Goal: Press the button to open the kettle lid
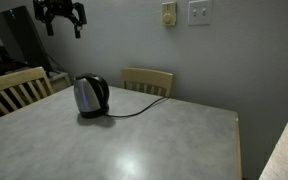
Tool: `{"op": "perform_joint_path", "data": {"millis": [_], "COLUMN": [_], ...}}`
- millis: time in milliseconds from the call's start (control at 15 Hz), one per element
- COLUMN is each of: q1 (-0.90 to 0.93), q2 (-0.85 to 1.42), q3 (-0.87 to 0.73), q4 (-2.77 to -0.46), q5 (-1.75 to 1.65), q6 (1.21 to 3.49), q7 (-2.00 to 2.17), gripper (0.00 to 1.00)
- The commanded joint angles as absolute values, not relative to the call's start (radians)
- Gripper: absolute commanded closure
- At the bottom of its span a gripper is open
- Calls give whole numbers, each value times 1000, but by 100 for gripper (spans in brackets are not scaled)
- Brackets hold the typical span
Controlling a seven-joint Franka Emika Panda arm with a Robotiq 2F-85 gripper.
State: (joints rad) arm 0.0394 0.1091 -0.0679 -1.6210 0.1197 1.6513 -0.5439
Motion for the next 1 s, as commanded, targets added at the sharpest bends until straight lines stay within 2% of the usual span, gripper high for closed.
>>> {"op": "perform_joint_path", "data": {"millis": [0,333,400,533,933], "q1": [8,1,-4,-14,-23], "q2": [96,143,157,196,280], "q3": [-35,-4,3,14,28], "q4": [-1655,-1692,-1693,-1679,-1633], "q5": [135,206,249,315,285], "q6": [1819,2190,2220,2222,2147], "q7": [-587,-693,-712,-731,-641], "gripper": [0,2,22,32,74]}}
